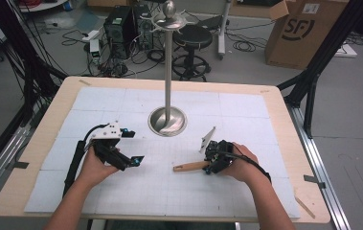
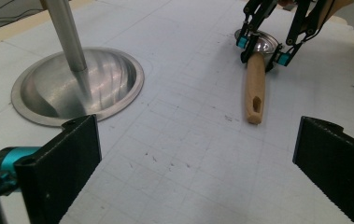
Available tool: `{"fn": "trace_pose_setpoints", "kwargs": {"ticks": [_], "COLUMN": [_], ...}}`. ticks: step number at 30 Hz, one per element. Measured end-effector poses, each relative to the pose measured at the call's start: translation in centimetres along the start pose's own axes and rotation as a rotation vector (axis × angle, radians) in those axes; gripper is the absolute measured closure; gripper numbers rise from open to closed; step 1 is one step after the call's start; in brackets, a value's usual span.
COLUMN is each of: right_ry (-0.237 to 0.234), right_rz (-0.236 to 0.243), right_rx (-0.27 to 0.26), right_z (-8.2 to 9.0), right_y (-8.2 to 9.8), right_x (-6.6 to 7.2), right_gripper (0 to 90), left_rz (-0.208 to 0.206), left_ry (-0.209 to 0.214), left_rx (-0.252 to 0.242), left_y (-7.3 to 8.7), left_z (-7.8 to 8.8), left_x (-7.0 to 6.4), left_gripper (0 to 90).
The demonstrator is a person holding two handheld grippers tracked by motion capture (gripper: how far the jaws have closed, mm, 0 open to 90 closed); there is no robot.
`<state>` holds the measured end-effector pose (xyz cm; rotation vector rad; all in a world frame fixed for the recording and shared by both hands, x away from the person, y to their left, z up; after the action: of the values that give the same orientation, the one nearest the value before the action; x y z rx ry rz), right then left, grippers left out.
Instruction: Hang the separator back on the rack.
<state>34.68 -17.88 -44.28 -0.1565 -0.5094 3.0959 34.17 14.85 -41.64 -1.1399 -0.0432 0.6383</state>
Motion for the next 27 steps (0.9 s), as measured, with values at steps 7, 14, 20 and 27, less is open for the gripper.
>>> {"fn": "trace_pose_setpoints", "kwargs": {"ticks": [7,14,20,27], "right_ry": [0.005,0.04,0.05,0.032], "right_rz": [0.006,0.043,0.082,0.081], "right_rx": [0.017,0.052,0.127,0.146], "right_z": [0.0,0.1,0.1,0.1], "right_y": [-0.2,-0.5,-1.0,-1.2], "right_x": [0.1,0.3,0.1,0.2], "right_gripper": [61.0,57.6,61.2,65.6], "left_rz": [-0.004,0.003,-0.003,-0.002], "left_ry": [0.002,0.001,0.0,0.0], "left_rx": [0.006,0.01,0.015,0.008], "left_y": [0.0,0.1,0.1,0.1], "left_z": [-0.1,-0.2,-0.1,0.0], "left_x": [0.0,0.1,0.1,0.1], "left_gripper": [1.7,1.7,1.7,1.7]}}
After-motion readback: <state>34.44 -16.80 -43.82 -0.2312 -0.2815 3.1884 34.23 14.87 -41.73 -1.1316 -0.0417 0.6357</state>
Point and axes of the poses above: each handheld gripper's, and its own axes: z roughly backward along the jaws, y roughly out of its underside, x roughly to its left, the point moved 3 cm from there along -z, roughly forward along the jaws, and after that the axes turned 14 degrees about z, right-handed, at the moved point
